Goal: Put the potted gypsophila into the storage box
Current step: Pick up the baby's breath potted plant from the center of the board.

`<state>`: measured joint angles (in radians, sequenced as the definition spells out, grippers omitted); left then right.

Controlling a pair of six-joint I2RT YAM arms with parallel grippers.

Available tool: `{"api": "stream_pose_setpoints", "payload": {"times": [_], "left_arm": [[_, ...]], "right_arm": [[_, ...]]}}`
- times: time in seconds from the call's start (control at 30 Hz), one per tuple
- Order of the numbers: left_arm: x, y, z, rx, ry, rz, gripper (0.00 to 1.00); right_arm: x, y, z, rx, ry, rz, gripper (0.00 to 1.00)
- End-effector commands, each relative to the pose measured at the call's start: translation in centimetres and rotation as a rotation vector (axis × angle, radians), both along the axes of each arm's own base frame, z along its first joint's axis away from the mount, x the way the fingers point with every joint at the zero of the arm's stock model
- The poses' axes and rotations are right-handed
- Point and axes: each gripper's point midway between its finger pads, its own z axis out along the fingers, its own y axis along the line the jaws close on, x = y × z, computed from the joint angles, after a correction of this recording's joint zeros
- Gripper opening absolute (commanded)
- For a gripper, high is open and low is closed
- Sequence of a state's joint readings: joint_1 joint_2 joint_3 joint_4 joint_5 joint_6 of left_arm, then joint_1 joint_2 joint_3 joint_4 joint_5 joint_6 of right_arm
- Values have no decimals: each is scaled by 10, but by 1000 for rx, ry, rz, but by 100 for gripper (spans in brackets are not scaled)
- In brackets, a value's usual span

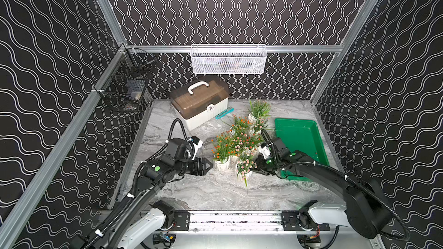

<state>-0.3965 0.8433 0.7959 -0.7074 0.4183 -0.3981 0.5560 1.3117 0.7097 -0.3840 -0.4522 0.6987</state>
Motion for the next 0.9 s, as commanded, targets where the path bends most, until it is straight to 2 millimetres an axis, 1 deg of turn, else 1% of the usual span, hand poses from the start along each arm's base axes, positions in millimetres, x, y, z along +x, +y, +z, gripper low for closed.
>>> {"api": "stream_pose_setpoints", "payload": {"times": [0.0,0.13,0.37,0.53,0.73,0.87], "left_arm": [[3,0,2,-6,-14,11,70],[4,3,1,5,-16,24,70],[4,3,2,7,-19,26,70],[4,4,2,8,-23,30,71],[4,3,2,8,-20,28,71],[4,4,2,8,-22,29,71]], "right_arm": [[2,-5,-5,-51,2,-17,27],[1,-8,-10,-92,-2,-22,27],[1,-6,-14,-131,-9,-14,26],[0,-8,-17,-172,-11,-6,21],[-1,-12,-9,-199,-34,-8,18],[-2,-15,-4,-204,-45,-13,13]]}}
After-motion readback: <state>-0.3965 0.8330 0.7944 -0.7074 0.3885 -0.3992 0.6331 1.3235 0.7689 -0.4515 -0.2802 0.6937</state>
